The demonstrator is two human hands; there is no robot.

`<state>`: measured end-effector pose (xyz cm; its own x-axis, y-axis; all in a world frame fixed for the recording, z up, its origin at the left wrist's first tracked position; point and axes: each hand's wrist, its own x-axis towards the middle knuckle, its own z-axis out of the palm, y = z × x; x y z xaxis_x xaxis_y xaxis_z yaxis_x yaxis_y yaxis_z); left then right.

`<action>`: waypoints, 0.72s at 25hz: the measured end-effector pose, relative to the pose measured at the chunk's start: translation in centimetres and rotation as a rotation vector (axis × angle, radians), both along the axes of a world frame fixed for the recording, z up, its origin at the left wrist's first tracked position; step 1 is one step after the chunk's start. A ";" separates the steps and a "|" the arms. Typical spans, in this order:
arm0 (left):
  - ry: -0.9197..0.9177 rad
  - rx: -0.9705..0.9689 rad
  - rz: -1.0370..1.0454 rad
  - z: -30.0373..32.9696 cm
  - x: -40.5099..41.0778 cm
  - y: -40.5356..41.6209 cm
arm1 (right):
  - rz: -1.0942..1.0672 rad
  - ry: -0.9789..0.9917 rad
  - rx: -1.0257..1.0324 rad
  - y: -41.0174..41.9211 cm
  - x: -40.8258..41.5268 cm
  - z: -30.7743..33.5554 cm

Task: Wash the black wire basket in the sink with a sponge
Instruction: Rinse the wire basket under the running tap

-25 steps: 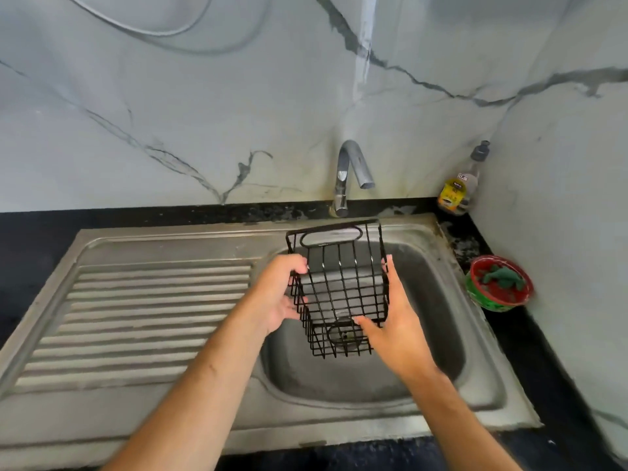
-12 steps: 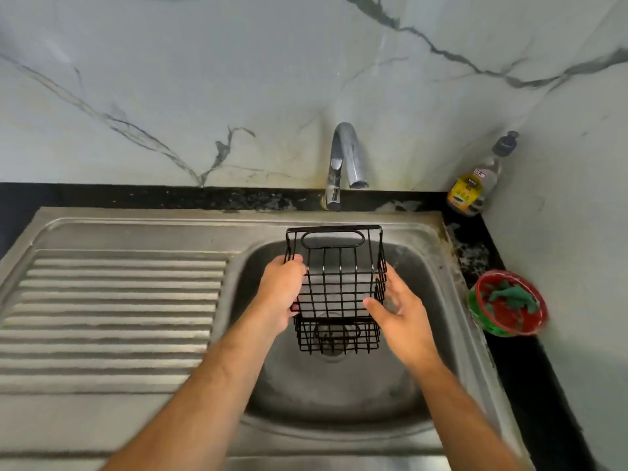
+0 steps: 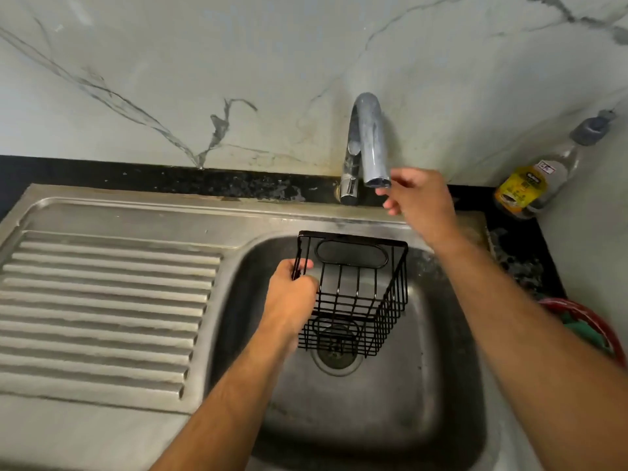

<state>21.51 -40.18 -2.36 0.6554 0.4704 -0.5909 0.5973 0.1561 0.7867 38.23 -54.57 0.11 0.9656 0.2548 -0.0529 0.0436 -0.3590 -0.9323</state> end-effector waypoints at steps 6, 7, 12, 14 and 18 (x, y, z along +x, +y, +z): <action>-0.023 0.001 -0.014 -0.2 0.2 -1.2 | 0.252 -0.100 -0.387 3.6 6.8 -3.0; -0.018 0.004 -0.022 -0.3 0.3 -1.3 | 0.290 -0.121 -0.447 3.9 7.6 -3.4; 0.008 0.032 -0.056 -0.7 0.2 -2.0 | 0.440 -0.138 -0.615 5.7 8.8 -5.7; -0.001 0.021 -0.047 -0.4 0.2 -2.3 | 0.419 -0.067 -0.572 5.4 7.0 -3.1; 0.002 -0.010 -0.017 -0.6 0.7 -1.9 | 0.154 0.051 -0.323 0.3 2.4 0.6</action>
